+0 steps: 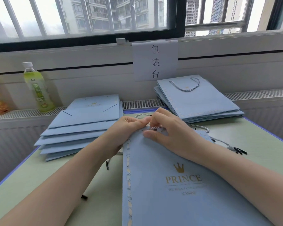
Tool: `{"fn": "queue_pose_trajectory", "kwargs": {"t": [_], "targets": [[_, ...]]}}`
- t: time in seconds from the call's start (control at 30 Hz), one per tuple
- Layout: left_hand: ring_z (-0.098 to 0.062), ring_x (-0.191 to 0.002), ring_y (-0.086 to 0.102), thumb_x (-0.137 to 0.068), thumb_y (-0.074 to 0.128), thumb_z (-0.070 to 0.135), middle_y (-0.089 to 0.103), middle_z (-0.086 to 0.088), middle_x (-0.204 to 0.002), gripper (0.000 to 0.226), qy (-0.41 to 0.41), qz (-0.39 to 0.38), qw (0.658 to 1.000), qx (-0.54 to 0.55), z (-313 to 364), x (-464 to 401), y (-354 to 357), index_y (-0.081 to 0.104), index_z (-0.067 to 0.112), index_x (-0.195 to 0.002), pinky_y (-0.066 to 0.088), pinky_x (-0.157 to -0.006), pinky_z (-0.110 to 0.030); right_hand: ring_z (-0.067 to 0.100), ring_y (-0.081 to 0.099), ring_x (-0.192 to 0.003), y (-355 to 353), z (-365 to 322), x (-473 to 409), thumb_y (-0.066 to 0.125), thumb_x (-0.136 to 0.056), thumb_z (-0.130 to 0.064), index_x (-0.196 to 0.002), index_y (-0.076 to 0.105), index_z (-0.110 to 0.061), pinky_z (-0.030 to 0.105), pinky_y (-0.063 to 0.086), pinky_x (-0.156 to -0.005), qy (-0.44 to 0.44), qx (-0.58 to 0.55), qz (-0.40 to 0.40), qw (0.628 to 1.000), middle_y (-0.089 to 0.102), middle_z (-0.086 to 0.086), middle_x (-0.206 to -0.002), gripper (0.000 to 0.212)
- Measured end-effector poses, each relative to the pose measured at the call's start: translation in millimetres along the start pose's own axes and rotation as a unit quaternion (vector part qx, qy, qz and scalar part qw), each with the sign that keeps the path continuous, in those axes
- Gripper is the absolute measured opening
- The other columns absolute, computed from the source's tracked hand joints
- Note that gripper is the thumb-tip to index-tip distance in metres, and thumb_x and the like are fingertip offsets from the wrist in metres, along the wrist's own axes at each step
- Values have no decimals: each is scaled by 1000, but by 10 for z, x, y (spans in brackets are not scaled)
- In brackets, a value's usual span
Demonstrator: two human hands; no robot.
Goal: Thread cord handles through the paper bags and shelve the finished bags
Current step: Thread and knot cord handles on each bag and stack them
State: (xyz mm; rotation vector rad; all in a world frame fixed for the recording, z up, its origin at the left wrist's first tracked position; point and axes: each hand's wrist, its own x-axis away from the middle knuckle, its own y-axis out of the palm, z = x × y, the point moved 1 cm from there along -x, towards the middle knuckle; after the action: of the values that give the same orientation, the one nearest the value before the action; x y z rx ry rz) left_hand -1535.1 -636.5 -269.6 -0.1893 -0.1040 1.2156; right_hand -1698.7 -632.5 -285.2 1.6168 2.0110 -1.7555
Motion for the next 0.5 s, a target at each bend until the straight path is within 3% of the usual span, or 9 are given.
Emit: {"fn": "queue_pose_trajectory", "kwargs": {"t": [0.1,0.17,0.27,0.37,0.5], "targets": [[-28,-68,58,-83,63,38,67,-31,-85,50,30,39,997,-52,16,-11,-13,68,-11,-91,46,-61,-31,10,49,-76,-18,33,-17,45,-84,-59,-78,48,-23,25,42,-69,20,-5,27,999,45,-13,-87,36],[-23,-60,47,-89,61,37,58,-24,-67,53,63,88,985,-132,20,-17,-14,63,-16,-82,37,-56,-31,8,49,-77,-34,50,-29,40,-84,-59,-75,50,-18,25,42,-70,30,-20,49,998,47,-11,-85,43],[-17,-53,33,-92,57,32,40,-10,-57,54,88,195,945,-247,37,-34,-63,49,-10,-60,27,-52,-27,15,49,-74,-72,69,-47,45,-87,-52,-68,47,-15,29,41,-69,47,-14,78,996,50,-1,-82,42],[-21,-52,28,-92,54,29,31,-5,-51,52,58,270,897,-345,65,-17,-160,32,11,-49,23,-52,-29,14,43,-67,-130,70,-52,52,-94,-32,-63,47,-6,25,34,-65,78,-47,130,987,47,2,-75,41],[-31,-64,41,-95,46,33,41,-7,-57,49,19,314,818,-482,73,28,-251,37,12,-52,29,-55,-31,12,28,-54,-235,29,-58,47,-92,-31,-62,37,3,26,26,-53,117,-110,243,957,31,0,-57,46]]}}
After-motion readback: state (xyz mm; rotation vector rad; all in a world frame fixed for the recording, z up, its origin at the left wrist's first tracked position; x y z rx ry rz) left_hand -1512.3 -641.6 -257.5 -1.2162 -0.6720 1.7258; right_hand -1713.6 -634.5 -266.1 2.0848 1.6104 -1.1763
